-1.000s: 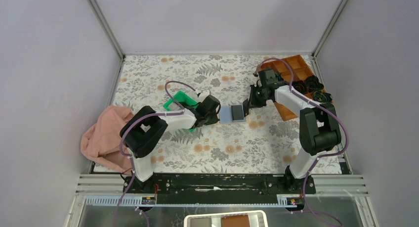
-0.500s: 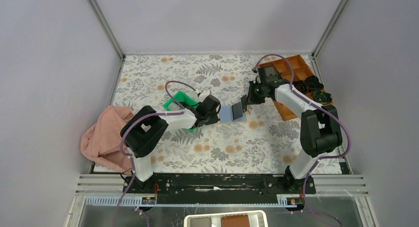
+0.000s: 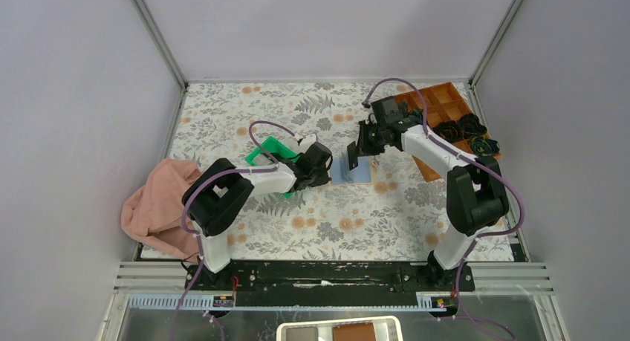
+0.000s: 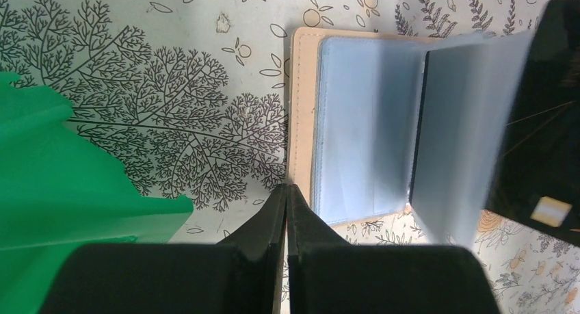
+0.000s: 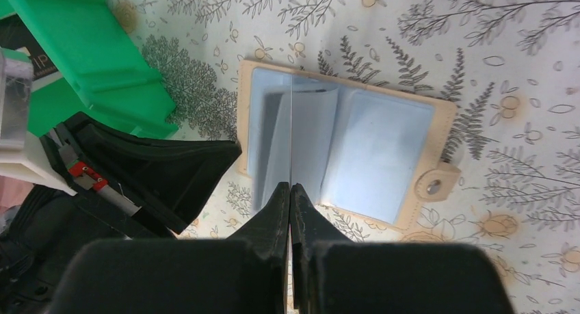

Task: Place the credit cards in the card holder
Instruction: Turn over the card slot in the card holder, then insert the credit card into the card holder.

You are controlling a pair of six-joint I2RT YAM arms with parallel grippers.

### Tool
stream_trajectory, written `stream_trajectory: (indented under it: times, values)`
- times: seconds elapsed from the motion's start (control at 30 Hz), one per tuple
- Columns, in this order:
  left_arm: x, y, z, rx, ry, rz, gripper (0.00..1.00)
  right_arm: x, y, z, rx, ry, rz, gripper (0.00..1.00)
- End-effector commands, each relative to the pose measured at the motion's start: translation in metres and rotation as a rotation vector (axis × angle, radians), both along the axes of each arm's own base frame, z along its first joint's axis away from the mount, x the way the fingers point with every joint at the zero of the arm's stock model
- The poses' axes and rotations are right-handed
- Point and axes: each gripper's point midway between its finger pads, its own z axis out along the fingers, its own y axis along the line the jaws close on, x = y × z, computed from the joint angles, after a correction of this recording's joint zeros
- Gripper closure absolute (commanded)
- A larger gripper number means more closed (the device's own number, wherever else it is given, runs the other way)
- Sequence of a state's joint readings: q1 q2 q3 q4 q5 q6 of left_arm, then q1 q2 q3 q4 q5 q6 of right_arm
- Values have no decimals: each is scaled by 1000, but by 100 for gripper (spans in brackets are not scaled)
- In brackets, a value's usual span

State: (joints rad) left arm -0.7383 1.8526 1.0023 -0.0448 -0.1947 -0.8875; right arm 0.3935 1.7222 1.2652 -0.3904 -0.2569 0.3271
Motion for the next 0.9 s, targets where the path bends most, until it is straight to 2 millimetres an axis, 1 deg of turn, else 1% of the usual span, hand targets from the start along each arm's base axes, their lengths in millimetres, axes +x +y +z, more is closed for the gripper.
stream_trajectory:
  times: [0.0, 0.1, 0.33, 0.43, 0.57, 0.87]
  values:
    - [-52, 59, -73, 248, 232, 6, 97, 2, 20, 5, 41, -2, 29, 100]
    - [-53, 60, -73, 252, 232, 6, 97, 2, 19, 0, 29, 2, 27, 100]
    - [-54, 61, -74, 257, 233, 4, 97, 1, 15, 3, 7, -10, 30, 100]
    - [-53, 61, -73, 259, 230, 5, 97, -2, 11, -2, -11, -6, 23, 100]
    - [-51, 62, -66, 259, 214, 7, 97, -3, 5, -10, -16, 1, 6, 100]
    - [-44, 66, -42, 275, 159, 2, 97, -1, -6, -20, 41, 23, -27, 100]
